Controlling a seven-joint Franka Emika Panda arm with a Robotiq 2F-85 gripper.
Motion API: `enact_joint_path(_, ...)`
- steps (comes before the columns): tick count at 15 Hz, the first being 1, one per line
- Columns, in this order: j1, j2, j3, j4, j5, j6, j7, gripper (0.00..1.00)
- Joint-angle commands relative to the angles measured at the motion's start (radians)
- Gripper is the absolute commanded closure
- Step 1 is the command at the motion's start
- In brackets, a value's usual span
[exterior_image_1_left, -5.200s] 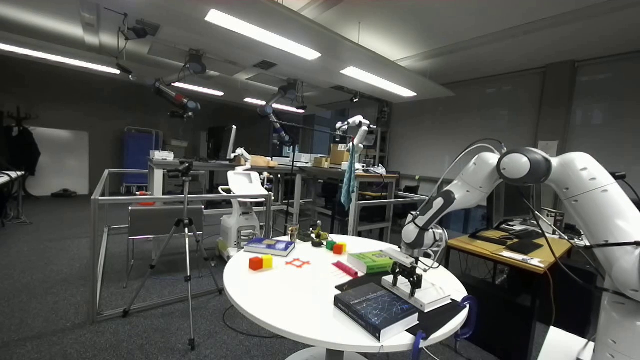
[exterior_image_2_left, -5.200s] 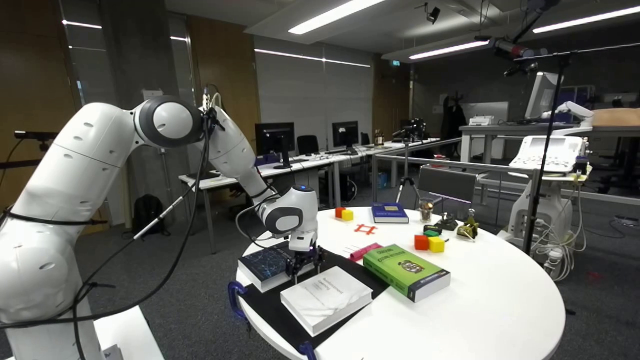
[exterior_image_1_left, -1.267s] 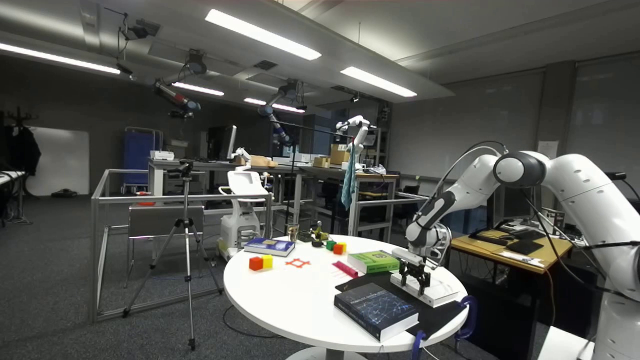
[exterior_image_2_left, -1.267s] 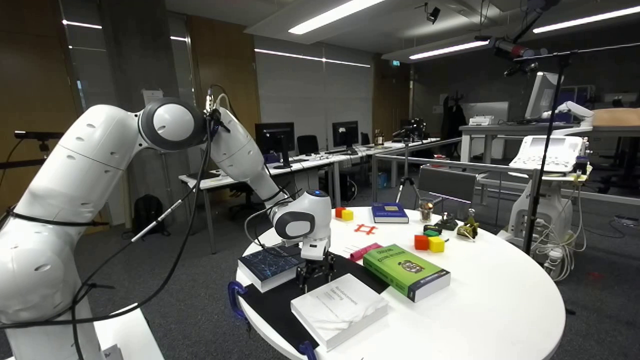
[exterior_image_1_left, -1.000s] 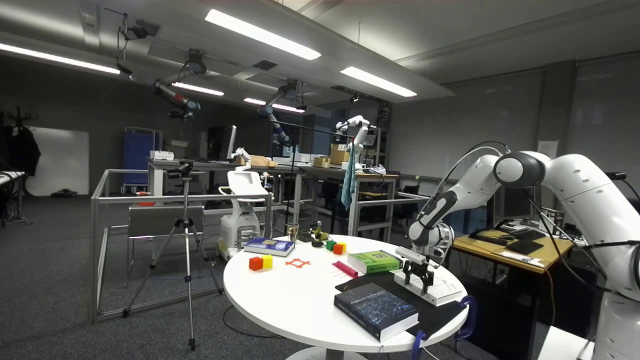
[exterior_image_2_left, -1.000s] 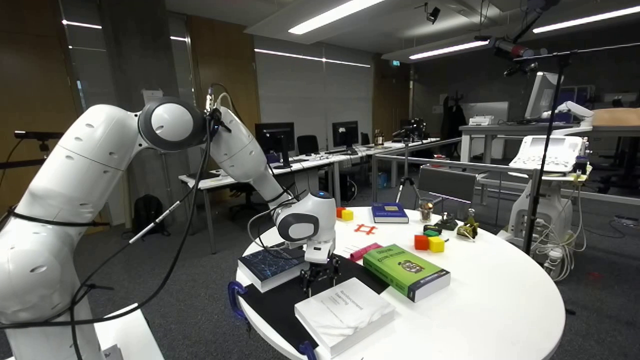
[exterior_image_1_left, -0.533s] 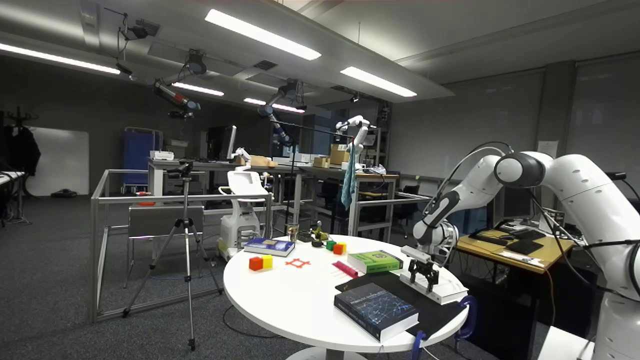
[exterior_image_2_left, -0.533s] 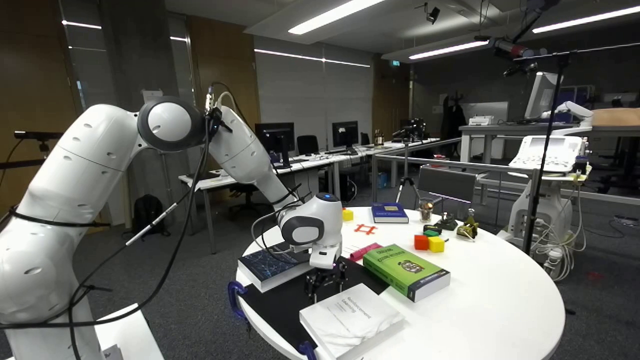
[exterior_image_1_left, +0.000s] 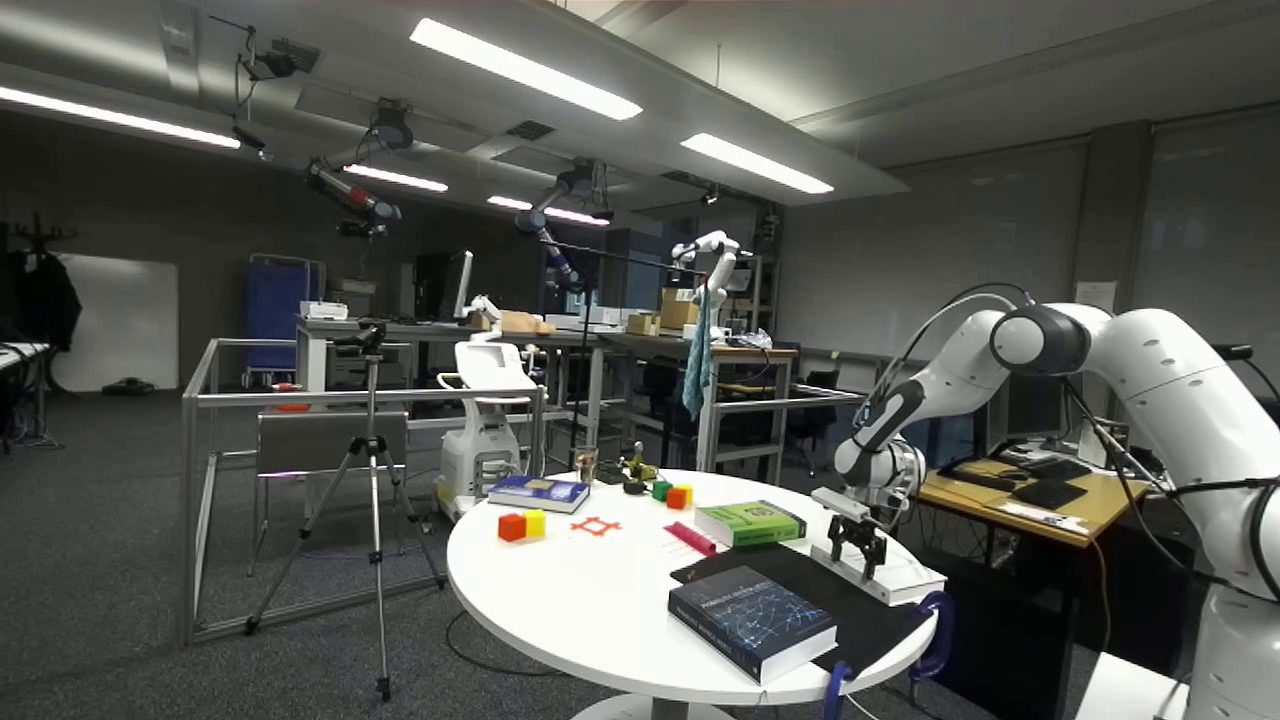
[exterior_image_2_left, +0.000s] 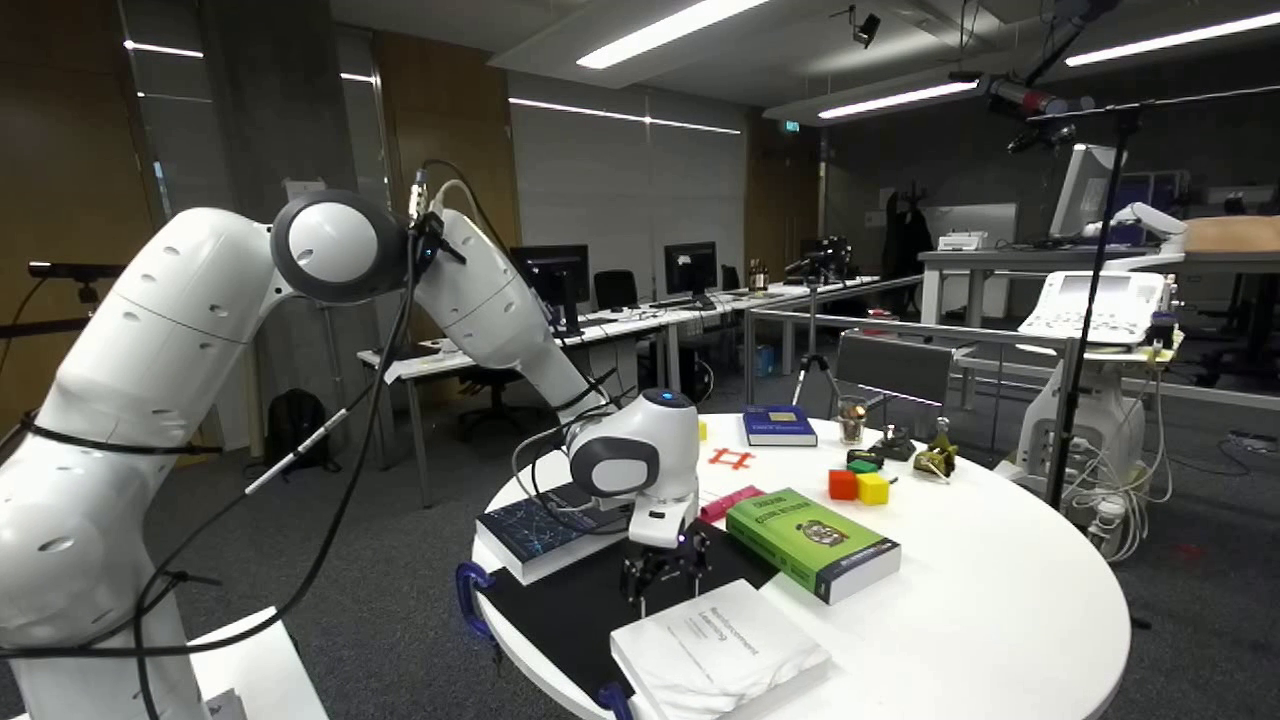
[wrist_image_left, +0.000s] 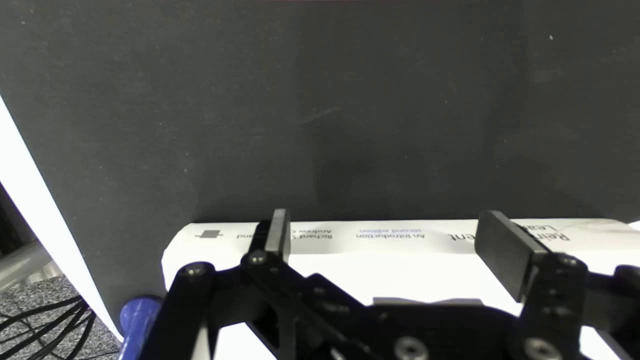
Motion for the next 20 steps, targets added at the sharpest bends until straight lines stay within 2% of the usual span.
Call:
enact_joint_path(1, -0.033, -0.019, -0.004, 0.017, 0.052, -0.042, -0.031, 0.00)
enact_joint_path(11, -0.052, -0.011, -0.028, 0.036, 0.103, -0.038, -0.002, 0.00)
enact_joint_path(20, 0.023, 0.010, -0.003, 0.054, 0.071, -0.023, -0.023, 0.00)
